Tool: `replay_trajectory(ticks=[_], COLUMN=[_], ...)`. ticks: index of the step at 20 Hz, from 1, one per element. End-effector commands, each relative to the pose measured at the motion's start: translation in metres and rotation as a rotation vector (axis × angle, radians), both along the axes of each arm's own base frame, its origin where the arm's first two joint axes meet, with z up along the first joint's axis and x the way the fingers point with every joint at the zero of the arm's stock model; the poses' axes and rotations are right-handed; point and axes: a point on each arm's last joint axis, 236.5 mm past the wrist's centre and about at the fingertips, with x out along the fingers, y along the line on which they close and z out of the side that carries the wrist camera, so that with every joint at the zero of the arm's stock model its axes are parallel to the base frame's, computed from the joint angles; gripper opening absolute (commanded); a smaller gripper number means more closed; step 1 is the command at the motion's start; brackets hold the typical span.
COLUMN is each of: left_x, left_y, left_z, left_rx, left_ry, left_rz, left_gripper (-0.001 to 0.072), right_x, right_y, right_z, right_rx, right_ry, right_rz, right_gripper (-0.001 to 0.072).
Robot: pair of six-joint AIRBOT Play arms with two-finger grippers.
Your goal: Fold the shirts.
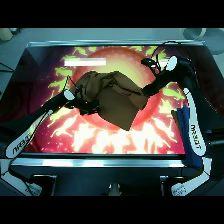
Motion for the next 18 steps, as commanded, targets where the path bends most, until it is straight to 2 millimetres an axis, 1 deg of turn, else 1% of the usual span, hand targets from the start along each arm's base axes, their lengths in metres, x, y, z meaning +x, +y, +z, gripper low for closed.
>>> replay_trajectory(ticks=[1, 2, 3, 4, 5, 6, 7, 8, 9, 10, 12, 13, 14, 15, 16, 17, 18], left_x=[0.023, 0.029, 0.034, 0.037, 0.036, 0.03, 0.021, 0.013, 0.009, 0.008, 0.015, 0.019, 0.021, 0.02, 0.013, 0.002, -0.012], left_y=[0.0, 0.006, 0.017, 0.036, 0.059, 0.084, 0.1, 0.111, 0.12, 0.126, 0.14, 0.149, 0.158, 0.164, 0.164, 0.158, 0.15], left_z=[0.019, 0.034, 0.052, 0.068, 0.08, 0.087, 0.089, 0.088, 0.085, 0.084, 0.086, 0.086, 0.085, 0.082, 0.077, 0.07, 0.065], left_rx=[-0.015, -0.006, 0.017, 0.072, 0.145, 0.216, 0.25, 0.268, 0.282, 0.287, 0.296, 0.299, 0.299, 0.294, 0.274, 0.241, 0.207], left_ry=[-0.099, -0.156, -0.208, -0.253, -0.279, -0.277, -0.244, -0.211, -0.194, -0.19, -0.205, -0.211, -0.204, -0.185, -0.142, -0.084, -0.024], left_rz=[0.031, -0.011, -0.047, -0.082, -0.111, -0.137, -0.155, -0.168, -0.189, -0.196, -0.182, -0.159, -0.138, -0.126, -0.127, -0.145, -0.173], left_gripper=[0.0023, 0.0022, 0.0022, 0.0022, 0.0021, 0.0022, 0.0022, 0.0021, 0.0022, 0.0022, 0.0022, 0.0023, 0.0023, 0.0024, 0.0025, 0.0059, 0.0264], right_x=[0.0, 0.003, 0.003, 0.0, -0.011, -0.026, -0.049, -0.076, -0.107, -0.135, -0.181, -0.2, -0.215, -0.224, -0.226, -0.224, -0.218], right_y=[-0.002, -0.009, -0.019, -0.034, -0.049, -0.058, -0.061, -0.056, -0.042, -0.022, 0.019, 0.035, 0.044, 0.046, 0.045, 0.045, 0.045], right_z=[0.013, 0.022, 0.032, 0.038, 0.037, 0.029, 0.014, -0.001, -0.015, -0.024, -0.034, -0.036, -0.038, -0.042, -0.044, -0.044, -0.044], right_rx=[-0.001, -0.028, -0.071, -0.12, -0.149, -0.154, -0.141, -0.111, -0.06, 0.011, 0.144, 0.193, 0.213, 0.208, 0.204, 0.204, 0.207], right_ry=[-0.029, -0.063, -0.093, -0.099, -0.054, 0.023, 0.13, 0.236, 0.33, 0.384, 0.404, 0.397, 0.383, 0.362, 0.341, 0.322, 0.301], right_rz=[-0.002, -0.005, -0.008, -0.016, -0.029, -0.049, -0.046, -0.024, 0.013, 0.036, 0.034, 0.03, 0.028, 0.029, 0.022, 0.013, 0.002], right_gripper=[0.002, 0.002, 0.002, 0.002, 0.0019, 0.0021, 0.0021, 0.002, 0.002, 0.002, 0.002, 0.002, 0.002, 0.0019, 0.0019, 0.0019, 0.0019])
